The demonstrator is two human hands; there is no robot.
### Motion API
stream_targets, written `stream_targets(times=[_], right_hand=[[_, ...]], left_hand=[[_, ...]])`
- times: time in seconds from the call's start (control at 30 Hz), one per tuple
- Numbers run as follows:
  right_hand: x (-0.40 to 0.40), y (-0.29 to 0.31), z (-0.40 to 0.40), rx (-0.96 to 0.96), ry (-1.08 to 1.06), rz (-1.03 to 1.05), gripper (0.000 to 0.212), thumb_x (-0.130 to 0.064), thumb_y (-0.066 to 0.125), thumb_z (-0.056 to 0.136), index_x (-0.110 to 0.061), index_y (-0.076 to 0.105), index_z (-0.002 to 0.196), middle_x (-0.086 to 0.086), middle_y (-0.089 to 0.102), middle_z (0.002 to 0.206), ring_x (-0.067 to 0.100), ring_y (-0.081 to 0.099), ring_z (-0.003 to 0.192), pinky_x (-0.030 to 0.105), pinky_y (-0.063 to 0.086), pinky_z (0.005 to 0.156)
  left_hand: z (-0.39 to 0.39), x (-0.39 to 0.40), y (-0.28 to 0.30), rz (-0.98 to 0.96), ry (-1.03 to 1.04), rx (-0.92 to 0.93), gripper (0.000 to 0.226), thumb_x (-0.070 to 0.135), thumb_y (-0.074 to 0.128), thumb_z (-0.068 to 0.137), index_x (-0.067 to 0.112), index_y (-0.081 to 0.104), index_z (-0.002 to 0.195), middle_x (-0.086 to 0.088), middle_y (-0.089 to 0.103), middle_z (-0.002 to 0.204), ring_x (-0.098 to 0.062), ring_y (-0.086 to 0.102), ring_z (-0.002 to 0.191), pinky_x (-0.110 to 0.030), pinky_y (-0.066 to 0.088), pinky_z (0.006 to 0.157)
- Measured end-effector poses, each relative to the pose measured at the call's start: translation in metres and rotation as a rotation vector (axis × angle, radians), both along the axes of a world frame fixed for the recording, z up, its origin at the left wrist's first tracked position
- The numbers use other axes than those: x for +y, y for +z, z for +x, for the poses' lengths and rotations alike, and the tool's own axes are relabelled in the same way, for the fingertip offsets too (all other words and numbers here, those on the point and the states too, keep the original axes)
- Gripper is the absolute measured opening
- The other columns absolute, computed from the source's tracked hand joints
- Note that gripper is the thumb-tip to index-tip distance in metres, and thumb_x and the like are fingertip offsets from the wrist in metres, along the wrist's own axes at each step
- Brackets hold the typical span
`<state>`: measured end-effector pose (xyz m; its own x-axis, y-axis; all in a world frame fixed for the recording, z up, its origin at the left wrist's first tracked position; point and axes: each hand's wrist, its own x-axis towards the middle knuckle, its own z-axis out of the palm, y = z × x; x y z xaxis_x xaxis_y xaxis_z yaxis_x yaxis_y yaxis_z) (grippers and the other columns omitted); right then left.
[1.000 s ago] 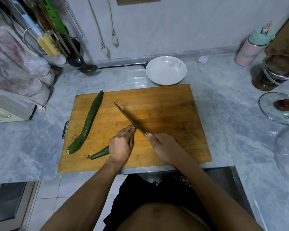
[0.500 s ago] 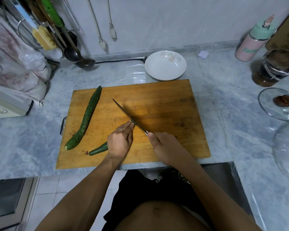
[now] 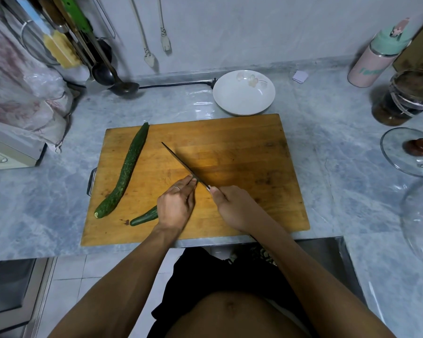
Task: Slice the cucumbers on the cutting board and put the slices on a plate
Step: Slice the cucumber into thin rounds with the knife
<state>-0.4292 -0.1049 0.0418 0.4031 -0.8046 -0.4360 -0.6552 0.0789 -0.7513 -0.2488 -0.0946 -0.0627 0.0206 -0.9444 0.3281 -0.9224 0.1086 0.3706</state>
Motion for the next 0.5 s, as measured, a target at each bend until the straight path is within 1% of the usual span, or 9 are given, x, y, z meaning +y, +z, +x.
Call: stream_targets(times=[0.1, 0.27, 0.4, 0.5], right_hand=[[-0.005, -0.005, 0.003, 0.001, -0.011, -0.004, 0.049, -0.04, 0.027, 0.109, -0.011, 0.046, 0.074, 0.008, 0.049, 0.071, 0.022, 0.047, 0.065, 0.035, 0.031, 0.062], [0.001, -0.009, 0.004, 0.001, -0.024, -0.045, 0.047, -0.039, 0.028, 0.109, -0.013, 0.046, 0.073, 0.007, 0.049, 0.07, 0.022, 0.049, 0.068, 0.035, 0.032, 0.064], [-0.001, -0.004, 0.001, -0.011, -0.006, -0.027, 0.048, -0.038, 0.028, 0.109, -0.013, 0.043, 0.071, 0.005, 0.045, 0.067, 0.018, 0.043, 0.063, 0.034, 0.029, 0.06], [0.0, 0.003, -0.006, -0.019, 0.024, -0.007, 0.048, -0.038, 0.028, 0.109, -0.011, 0.043, 0.073, 0.007, 0.043, 0.068, 0.019, 0.042, 0.063, 0.034, 0.029, 0.062]], left_hand=[[0.0, 0.0, -0.001, 0.036, 0.012, 0.014, 0.029, 0.008, 0.071, 0.083, 0.018, 0.074, 0.11, -0.001, 0.07, 0.117, -0.018, 0.069, 0.098, -0.031, 0.057, 0.067], [0.001, 0.002, -0.001, 0.017, -0.002, -0.001, 0.023, 0.016, 0.062, 0.088, 0.016, 0.074, 0.108, -0.002, 0.069, 0.119, -0.02, 0.07, 0.094, -0.03, 0.057, 0.067], [0.0, 0.003, 0.001, 0.029, 0.004, -0.001, 0.025, 0.009, 0.07, 0.085, 0.016, 0.074, 0.109, -0.003, 0.069, 0.118, -0.021, 0.07, 0.094, -0.033, 0.058, 0.069], [-0.001, 0.002, 0.002, 0.042, 0.02, 0.008, 0.026, 0.01, 0.071, 0.084, 0.016, 0.074, 0.109, -0.003, 0.07, 0.117, -0.021, 0.07, 0.095, -0.034, 0.059, 0.07]])
